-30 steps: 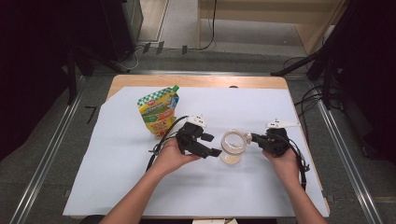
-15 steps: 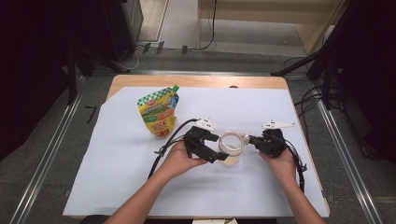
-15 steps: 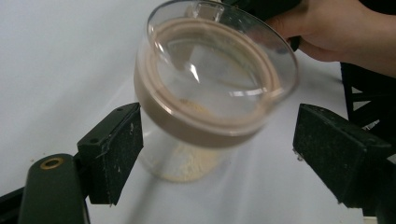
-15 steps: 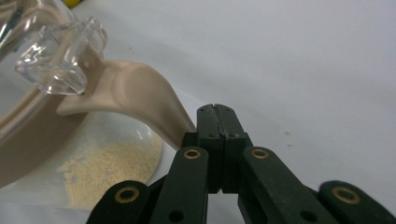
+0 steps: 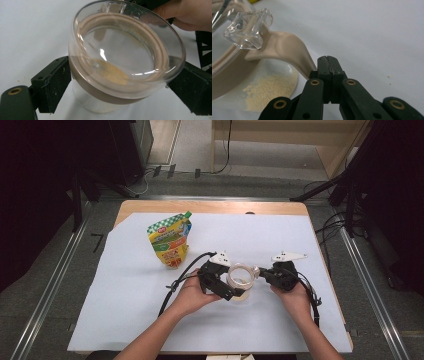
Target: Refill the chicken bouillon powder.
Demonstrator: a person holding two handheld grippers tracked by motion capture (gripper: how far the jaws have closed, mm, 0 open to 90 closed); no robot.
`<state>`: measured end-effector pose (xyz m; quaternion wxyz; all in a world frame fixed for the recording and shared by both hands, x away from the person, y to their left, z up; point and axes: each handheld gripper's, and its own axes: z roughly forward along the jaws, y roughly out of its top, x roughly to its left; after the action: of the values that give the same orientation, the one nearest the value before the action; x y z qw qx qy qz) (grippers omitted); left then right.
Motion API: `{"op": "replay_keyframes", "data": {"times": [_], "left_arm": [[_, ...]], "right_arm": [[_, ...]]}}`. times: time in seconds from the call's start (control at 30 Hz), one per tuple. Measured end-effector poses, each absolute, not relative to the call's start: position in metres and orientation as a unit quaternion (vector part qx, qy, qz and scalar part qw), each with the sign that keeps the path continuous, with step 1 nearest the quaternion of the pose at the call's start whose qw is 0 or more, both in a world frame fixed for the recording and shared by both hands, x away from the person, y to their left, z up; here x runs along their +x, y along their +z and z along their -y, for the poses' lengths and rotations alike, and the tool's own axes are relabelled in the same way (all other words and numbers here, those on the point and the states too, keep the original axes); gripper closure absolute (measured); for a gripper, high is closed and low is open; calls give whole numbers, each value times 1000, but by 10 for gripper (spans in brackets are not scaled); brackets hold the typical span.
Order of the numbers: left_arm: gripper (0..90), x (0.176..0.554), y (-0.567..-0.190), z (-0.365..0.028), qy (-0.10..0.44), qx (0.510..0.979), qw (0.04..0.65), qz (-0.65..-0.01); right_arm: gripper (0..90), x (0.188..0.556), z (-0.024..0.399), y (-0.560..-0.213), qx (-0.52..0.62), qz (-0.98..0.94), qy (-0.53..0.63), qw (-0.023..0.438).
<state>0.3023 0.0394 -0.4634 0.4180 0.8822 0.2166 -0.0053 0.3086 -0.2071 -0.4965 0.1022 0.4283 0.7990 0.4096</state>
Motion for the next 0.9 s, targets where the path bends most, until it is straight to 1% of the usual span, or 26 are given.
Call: {"op": "replay_keyframes", "data": {"times": [0.03,0.2,0.43,0.53,0.9], "left_arm": [[98,301,-462,-39,5,882,420,-212],[102,301,-460,-40,4,883,418,-212],[115,300,-453,-43,18,879,429,-208],[119,302,-450,-45,9,874,437,-215],[112,300,-441,-42,11,878,432,-205]], "right_arm": [[900,308,207,-496,429,-799,409,101],[900,307,206,-496,428,-799,410,102],[900,307,206,-496,428,-798,411,101],[900,307,206,-496,429,-798,412,100],[900,306,205,-496,429,-797,413,100]]}}
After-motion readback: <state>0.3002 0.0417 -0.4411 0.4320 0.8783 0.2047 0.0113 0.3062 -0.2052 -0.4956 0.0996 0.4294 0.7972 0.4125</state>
